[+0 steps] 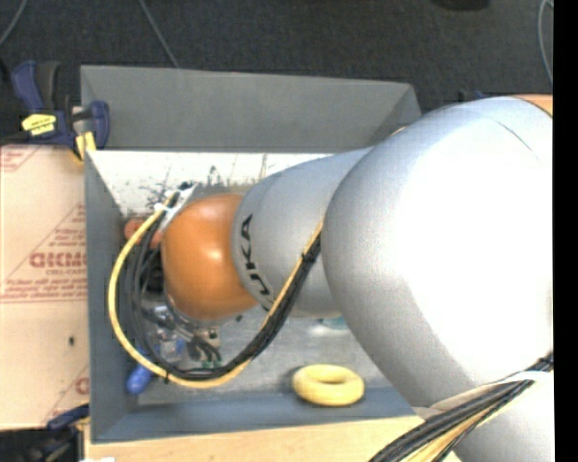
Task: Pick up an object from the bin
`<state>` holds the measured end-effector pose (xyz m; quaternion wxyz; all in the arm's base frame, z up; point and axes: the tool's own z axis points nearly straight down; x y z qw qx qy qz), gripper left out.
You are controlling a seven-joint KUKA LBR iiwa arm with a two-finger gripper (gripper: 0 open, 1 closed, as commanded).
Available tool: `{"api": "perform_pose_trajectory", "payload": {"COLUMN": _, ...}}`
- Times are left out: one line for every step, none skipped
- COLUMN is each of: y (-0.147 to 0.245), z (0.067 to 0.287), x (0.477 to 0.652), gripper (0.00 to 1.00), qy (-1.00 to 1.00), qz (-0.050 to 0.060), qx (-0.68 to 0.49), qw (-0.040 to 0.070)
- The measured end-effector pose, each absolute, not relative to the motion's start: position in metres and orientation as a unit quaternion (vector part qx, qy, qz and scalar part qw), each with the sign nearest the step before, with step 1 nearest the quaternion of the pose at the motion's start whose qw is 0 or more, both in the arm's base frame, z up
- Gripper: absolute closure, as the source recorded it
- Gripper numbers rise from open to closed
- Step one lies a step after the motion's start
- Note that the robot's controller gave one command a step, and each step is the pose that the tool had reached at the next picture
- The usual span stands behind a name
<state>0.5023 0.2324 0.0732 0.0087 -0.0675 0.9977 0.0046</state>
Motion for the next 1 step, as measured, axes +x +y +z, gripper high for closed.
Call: {"api": "perform_pose_trajectory", "payload": {"y": 0.2324, "z": 0.0732, "x": 0.5023, "gripper": 1.00, "qy": 0.998, "qz": 0.005, "qx": -0.067, "qw": 0.009}}
